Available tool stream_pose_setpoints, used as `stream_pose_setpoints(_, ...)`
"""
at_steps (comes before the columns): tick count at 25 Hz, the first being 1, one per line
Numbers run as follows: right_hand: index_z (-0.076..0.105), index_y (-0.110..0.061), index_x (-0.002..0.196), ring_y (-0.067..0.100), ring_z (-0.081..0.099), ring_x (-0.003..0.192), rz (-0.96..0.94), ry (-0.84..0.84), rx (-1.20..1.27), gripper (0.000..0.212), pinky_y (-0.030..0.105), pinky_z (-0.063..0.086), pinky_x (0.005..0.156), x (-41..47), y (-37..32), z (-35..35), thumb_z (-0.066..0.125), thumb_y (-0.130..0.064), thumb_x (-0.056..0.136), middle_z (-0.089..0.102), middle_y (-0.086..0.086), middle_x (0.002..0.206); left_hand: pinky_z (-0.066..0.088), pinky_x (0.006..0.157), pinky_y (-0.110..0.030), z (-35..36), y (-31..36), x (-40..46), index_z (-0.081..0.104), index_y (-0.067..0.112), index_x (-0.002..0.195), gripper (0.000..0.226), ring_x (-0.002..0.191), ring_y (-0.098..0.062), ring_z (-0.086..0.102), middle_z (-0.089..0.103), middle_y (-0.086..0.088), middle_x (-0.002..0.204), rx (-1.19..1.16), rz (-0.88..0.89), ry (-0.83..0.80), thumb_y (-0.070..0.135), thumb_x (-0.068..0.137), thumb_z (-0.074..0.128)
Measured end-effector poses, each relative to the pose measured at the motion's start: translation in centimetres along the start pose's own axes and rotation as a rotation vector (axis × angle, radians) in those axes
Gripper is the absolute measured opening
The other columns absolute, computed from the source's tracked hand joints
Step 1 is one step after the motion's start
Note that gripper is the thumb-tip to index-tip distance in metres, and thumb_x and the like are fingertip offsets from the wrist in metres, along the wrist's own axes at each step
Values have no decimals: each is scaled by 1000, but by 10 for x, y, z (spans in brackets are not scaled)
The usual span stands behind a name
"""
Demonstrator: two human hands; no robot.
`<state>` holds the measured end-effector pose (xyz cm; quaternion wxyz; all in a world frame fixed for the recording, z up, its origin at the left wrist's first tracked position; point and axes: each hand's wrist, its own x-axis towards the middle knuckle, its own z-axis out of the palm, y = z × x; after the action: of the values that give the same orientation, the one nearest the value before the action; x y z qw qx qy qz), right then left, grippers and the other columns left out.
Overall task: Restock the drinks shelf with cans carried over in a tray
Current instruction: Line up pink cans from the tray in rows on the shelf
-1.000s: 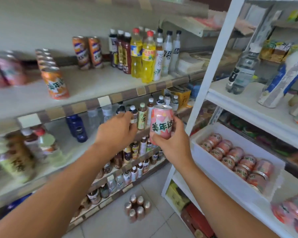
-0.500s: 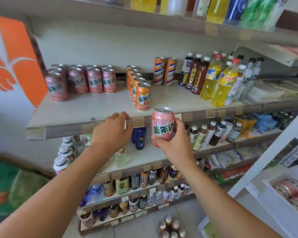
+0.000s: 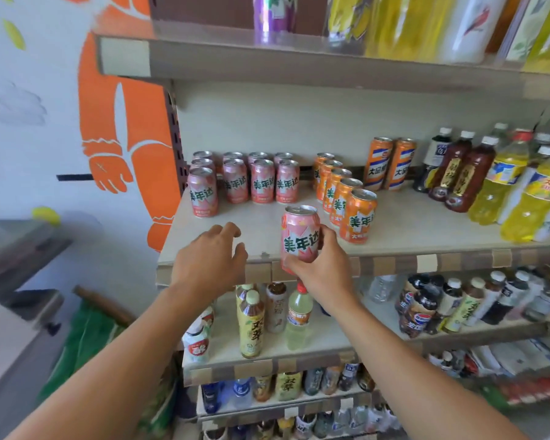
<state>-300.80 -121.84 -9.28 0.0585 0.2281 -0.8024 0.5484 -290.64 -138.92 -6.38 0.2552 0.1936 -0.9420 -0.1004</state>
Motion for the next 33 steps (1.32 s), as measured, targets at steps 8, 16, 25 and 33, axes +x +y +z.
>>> stream_pose_setpoints(8, 45, -21, 125, 15, 62, 101, -47, -101, -31, 69, 30, 52, 84, 81, -10, 58, 84, -32, 69, 63, -3, 116, 52, 75, -35, 6, -24, 42, 51, 25, 128, 35, 107, -21, 60, 60, 4, 124, 52, -112, 30, 38, 97, 41)
stream_pose_setpoints(16, 42, -10, 128, 27, 61, 111, -47, -168, -74, 70, 31, 48, 87, 144, -4, 109, 81, -29, 73, 60, 9, 126, 51, 74, -35, 21, -33, 73, 47, 27, 129, 34, 106, -21, 60, 60, 5, 122, 96, -191, 50, 40, 98, 39)
stream_pose_setpoints(25, 43, -4, 120, 27, 58, 107, -72, -169, -53, 66, 31, 44, 83, 174, -5, 147, 82, -28, 72, 58, 10, 118, 53, 72, -35, 34, -47, 99, 49, 27, 121, 29, 103, -20, 59, 60, 6, 117, 116, -232, 46, 40, 96, 40)
stream_pose_setpoints(33, 39, -13, 109, -10, 49, 67, -64, -196, -26, 58, 24, 38, 68, 184, -1, 159, 82, -25, 72, 55, 0, 103, 54, 71, -35, 40, -47, 106, 48, 25, 122, 30, 103, -19, 59, 60, 6, 117, 114, -195, 52, 39, 97, 40)
